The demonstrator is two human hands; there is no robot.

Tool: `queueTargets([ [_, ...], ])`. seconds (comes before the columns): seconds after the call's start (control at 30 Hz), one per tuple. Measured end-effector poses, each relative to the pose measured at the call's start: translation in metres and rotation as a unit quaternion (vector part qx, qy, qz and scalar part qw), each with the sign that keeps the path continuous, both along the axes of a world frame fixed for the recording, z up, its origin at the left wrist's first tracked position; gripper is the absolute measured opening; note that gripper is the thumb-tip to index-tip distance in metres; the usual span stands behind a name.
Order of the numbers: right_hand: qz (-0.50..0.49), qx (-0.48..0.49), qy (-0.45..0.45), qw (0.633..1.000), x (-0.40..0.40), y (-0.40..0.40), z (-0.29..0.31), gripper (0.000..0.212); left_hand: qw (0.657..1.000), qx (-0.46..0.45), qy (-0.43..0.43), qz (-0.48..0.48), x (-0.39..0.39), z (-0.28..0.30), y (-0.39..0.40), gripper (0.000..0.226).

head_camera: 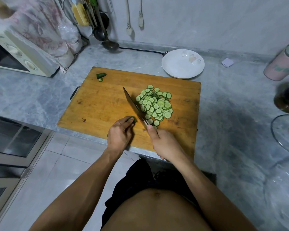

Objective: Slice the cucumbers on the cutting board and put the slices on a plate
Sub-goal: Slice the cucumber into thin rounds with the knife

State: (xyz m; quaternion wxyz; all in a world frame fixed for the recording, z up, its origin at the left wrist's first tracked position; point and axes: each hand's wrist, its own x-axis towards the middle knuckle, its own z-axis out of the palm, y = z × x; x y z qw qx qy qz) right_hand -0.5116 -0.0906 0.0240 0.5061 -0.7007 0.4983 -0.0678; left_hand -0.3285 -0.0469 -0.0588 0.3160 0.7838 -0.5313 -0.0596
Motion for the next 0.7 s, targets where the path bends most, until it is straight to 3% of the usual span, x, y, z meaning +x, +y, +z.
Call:
queueTargets([
  [0.7,0.062,-0.026,0.020,0.998,-0.002,0.012,0.021,0.060,1.000,-0.022,0.010,-0.003,-0.002,-0.004,0.003,0.025],
])
